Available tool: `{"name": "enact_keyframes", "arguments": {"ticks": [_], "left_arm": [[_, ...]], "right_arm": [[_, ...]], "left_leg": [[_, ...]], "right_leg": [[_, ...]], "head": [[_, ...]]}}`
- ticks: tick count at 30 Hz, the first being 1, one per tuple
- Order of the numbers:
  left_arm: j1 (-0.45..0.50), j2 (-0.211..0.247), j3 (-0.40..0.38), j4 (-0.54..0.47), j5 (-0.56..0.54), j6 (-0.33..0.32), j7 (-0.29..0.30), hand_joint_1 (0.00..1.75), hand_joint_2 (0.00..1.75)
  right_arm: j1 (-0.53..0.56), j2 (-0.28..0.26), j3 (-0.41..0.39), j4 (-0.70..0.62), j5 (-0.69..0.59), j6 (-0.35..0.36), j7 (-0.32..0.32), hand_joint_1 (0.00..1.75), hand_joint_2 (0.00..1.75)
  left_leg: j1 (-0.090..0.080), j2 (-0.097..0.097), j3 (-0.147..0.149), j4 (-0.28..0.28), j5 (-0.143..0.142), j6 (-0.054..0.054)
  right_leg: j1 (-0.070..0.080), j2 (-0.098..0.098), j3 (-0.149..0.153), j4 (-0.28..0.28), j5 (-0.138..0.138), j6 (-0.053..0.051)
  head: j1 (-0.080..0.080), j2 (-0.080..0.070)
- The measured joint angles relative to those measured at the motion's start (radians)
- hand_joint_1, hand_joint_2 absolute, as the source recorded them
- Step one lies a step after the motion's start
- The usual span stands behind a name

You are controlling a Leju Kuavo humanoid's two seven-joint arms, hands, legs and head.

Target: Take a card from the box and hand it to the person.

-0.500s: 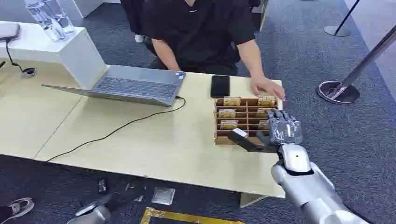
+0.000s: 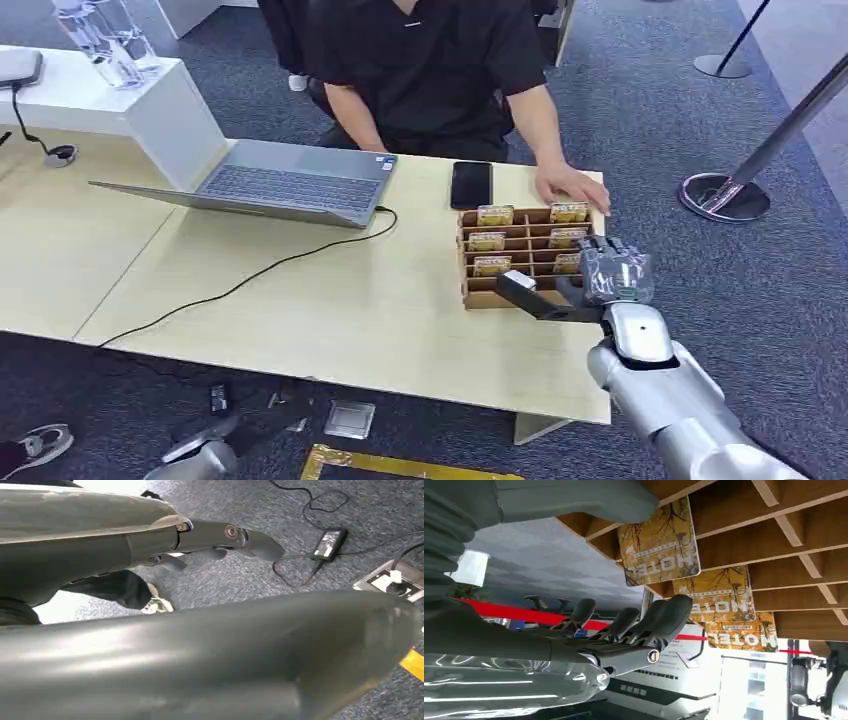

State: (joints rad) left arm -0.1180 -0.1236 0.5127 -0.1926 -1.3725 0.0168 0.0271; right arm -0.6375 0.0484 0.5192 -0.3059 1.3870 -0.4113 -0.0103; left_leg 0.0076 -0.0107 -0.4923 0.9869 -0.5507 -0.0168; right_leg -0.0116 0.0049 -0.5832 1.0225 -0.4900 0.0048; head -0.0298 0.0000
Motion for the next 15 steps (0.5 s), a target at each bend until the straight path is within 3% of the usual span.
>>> {"name": "enact_keyframes", "arguments": {"ticks": [5,11,15], "left_arm": [[0.0,0.0,0.0,0.0,0.0,0.0,0.0,0.0,0.0],[0.0,0.0,0.0,0.0,0.0,0.0,-0.001,0.0,0.0],[0.0,0.0,0.0,0.0,0.0,0.0,-0.001,0.0,0.0]], "right_arm": [[0.0,-0.001,0.0,0.003,0.003,0.007,0.004,0.63,1.75],[0.0,-0.002,0.0,0.004,0.003,0.008,0.0,0.84,1.75],[0.001,-0.002,0.0,0.005,0.003,0.009,-0.006,0.82,1.75]], "left_leg": [[0.0,0.0,0.0,0.0,0.0,0.0],[0.0,0.0,0.0,0.0,0.0,0.0],[0.0,0.0,0.0,0.0,0.0,0.0]], "right_leg": [[0.0,0.0,0.0,0.0,0.0,0.0],[0.0,0.0,0.0,0.0,0.0,0.0],[0.0,0.0,0.0,0.0,0.0,0.0]], "head": [[0.0,0.0],[0.0,0.0],[0.0,0.0]]}}
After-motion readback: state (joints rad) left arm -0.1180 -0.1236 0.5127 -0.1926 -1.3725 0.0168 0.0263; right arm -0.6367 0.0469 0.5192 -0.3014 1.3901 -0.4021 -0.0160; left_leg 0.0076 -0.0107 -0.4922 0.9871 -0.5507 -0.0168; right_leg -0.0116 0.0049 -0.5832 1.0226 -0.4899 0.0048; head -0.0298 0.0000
